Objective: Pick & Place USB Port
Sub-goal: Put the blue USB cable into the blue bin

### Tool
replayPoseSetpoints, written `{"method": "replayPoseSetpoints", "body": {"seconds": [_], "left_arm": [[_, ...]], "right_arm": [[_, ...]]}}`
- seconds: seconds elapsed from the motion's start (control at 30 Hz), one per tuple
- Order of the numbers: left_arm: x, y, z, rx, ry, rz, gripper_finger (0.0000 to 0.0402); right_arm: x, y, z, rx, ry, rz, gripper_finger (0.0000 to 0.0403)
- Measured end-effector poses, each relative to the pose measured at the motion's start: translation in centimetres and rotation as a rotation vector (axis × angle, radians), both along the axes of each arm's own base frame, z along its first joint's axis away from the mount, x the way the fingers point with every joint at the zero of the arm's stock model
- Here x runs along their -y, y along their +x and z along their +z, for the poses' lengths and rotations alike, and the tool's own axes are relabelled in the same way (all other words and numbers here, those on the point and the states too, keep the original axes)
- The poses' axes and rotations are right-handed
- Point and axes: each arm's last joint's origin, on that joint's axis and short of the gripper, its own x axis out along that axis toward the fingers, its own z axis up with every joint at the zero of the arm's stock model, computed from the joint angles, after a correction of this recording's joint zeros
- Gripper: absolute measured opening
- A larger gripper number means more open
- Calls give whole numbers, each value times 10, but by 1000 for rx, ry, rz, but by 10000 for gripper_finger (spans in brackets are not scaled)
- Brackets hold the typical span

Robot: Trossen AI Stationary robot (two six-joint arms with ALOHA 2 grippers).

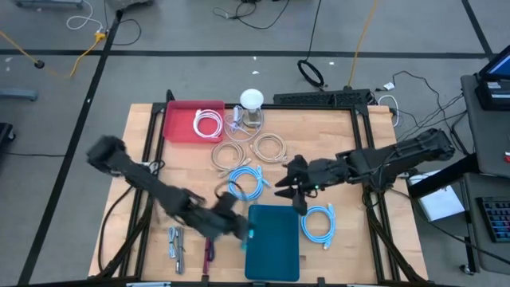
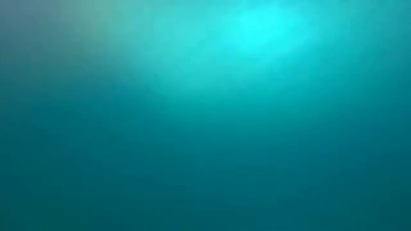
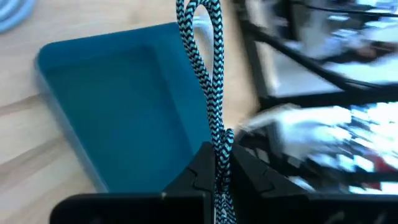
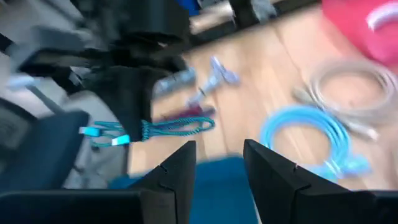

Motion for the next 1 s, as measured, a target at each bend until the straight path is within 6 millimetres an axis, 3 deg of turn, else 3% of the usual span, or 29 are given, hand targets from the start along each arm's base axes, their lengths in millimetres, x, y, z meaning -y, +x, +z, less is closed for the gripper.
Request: {"method": "replayPoseSetpoints", "body": {"seconds": [0.17, 0.43, 0.57, 0.77, 1.0], "left_arm": [[25, 30, -5, -199, -5, 99, 20], [56, 54, -49, -258, -93, 167, 20], [56, 56, -62, -308, -84, 166, 22], [48, 61, -59, -302, -42, 136, 83], [42, 64, -59, -313, -37, 112, 121]], "right_arm": [[-9, -19, -10, -136, -97, -88, 122], [-35, -38, -9, -138, -171, -52, 93], [-44, -43, -9, -133, -175, -19, 83], [-52, -46, -9, -127, -175, 11, 78], [-54, -47, -9, -127, -167, 21, 86]]}}
